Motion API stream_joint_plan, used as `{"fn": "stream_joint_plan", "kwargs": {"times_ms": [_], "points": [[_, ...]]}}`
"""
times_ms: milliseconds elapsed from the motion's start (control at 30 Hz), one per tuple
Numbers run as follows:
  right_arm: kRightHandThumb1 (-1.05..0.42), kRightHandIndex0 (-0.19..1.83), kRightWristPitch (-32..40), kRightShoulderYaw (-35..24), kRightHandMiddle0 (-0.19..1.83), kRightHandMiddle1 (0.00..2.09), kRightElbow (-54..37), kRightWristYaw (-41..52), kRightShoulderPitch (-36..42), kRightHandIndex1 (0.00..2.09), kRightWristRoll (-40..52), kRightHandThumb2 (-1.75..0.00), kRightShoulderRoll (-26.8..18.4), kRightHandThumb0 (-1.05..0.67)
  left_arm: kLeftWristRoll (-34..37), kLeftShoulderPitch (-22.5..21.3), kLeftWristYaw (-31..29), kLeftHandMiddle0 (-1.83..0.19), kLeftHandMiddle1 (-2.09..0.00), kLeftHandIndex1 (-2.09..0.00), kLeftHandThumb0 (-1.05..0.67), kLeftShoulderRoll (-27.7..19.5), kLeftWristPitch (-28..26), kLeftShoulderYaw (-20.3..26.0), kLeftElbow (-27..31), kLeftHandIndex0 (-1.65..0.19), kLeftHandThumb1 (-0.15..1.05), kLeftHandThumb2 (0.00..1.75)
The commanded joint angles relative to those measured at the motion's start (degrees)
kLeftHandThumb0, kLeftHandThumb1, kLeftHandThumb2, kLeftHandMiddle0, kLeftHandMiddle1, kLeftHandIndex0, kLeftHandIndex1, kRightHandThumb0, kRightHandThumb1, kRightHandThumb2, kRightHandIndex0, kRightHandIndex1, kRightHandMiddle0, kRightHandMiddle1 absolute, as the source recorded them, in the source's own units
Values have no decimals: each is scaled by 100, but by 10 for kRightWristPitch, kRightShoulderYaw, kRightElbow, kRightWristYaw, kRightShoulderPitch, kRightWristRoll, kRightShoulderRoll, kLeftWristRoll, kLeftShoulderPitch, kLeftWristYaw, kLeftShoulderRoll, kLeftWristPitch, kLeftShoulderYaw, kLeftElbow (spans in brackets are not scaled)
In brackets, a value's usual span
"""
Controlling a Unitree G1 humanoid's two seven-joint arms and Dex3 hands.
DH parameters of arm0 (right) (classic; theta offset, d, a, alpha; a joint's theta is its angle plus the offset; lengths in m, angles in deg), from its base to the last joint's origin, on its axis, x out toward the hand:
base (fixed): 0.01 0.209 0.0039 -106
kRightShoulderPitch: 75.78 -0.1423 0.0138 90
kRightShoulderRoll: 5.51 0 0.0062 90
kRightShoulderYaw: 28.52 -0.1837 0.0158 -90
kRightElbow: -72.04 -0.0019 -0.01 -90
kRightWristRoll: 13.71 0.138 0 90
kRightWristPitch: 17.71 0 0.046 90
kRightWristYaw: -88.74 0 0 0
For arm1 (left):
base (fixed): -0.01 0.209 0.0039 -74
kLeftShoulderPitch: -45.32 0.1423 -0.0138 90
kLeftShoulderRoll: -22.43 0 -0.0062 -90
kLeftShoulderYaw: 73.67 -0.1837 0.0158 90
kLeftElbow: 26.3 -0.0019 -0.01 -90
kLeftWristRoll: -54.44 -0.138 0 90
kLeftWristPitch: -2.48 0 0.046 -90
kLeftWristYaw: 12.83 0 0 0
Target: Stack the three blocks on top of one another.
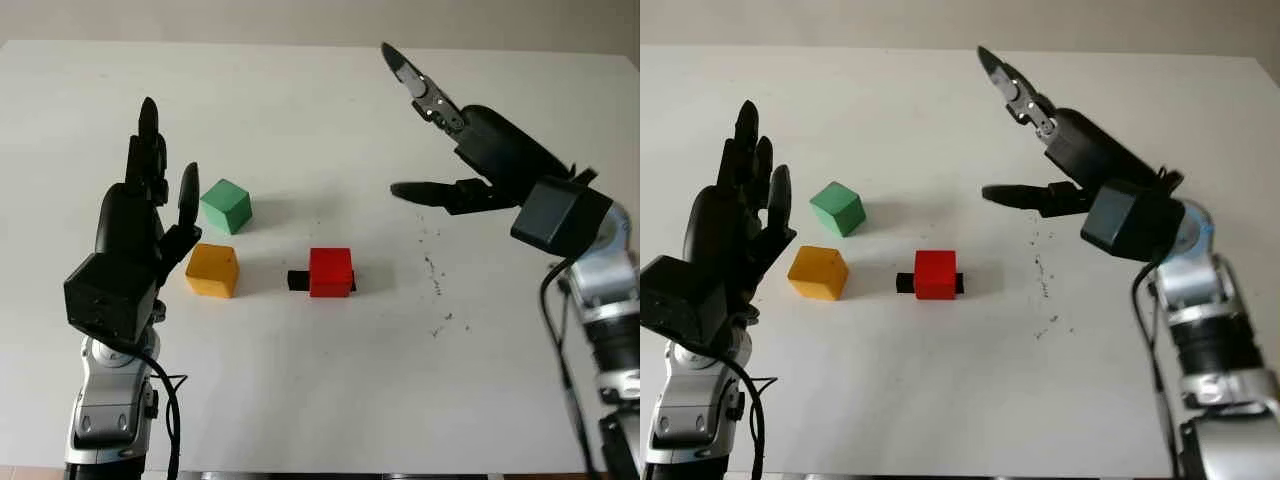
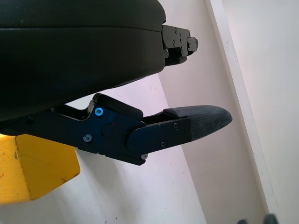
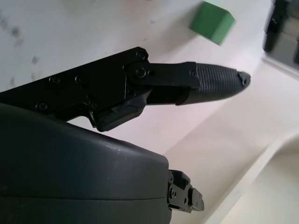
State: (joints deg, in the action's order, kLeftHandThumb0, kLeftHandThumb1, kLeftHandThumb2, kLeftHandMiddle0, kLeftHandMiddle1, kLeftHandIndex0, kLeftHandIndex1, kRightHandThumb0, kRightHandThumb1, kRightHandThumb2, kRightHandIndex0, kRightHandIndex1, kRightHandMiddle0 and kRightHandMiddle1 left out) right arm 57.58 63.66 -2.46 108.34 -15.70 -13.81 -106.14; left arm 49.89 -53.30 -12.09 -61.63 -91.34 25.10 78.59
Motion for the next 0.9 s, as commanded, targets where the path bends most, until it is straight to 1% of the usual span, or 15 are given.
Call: {"fn": "stream_joint_plan", "kwargs": {"times_ms": [0,67,133,200,333,400,500,633,700,767,833,867], "points": [[-105,-19,33,-25,-19,0,-35,-22,25,0,39,-64,44,-81,2,4,-2,1,-5,-6,-67,-5,5,3,9,3,105,62],[-105,-19,70,-42,-19,0,-57,-44,45,0,80,-66,87,-79,2,4,-4,0,-6,-6,-66,-7,9,2,5,3,105,63],[-105,-19,91,-52,-19,0,-71,-58,57,0,101,-69,113,-78,0,4,-6,1,-5,-6,-67,-9,10,1,3,4,105,63],[-105,-19,115,-62,-19,0,-84,-79,71,0,121,-69,142,-77,2,4,-8,1,-5,-5,-66,-8,13,1,1,4,105,63],[-105,-19,126,-76,-19,0,-102,-114,88,0,136,-67,187,-73,4,4,-10,1,-5,-6,-66,-9,24,0,-4,4,105,63],[-105,-19,131,-82,-19,0,-107,-124,90,0,143,-66,201,-73,1,5,-9,1,-6,-6,-65,-11,28,1,-6,4,105,64],[-105,-19,146,-88,-19,0,-117,-134,97,0,150,-69,212,-74,-4,4,-7,-2,-6,-6,-66,-15,31,4,-7,2,105,64],[-105,-19,156,-93,-19,0,-123,-136,107,0,149,-69,218,-70,-8,5,-9,-5,-7,-8,-65,-21,28,5,0,-1,105,61],[-105,-19,160,-96,-19,0,-122,-137,110,0,151,-69,221,-68,-26,7,-13,-6,-7,-8,-61,-36,35,2,1,-2,105,59],[-105,-19,161,-100,-19,0,-119,-134,112,0,153,-68,221,-67,-65,11,-16,-9,-8,-10,-59,-62,40,-3,4,-6,105,57],[-105,-19,157,-100,-19,0,-117,-130,112,0,149,-68,218,-66,-96,16,-23,-15,-9,-11,-60,-89,42,-1,12,-10,105,52],[-105,-19,156,-99,-19,0,-117,-130,113,0,143,-68,215,-66,-97,18,-31,-25,-11,-16,-61,-99,38,5,19,-21,105,39]]}}
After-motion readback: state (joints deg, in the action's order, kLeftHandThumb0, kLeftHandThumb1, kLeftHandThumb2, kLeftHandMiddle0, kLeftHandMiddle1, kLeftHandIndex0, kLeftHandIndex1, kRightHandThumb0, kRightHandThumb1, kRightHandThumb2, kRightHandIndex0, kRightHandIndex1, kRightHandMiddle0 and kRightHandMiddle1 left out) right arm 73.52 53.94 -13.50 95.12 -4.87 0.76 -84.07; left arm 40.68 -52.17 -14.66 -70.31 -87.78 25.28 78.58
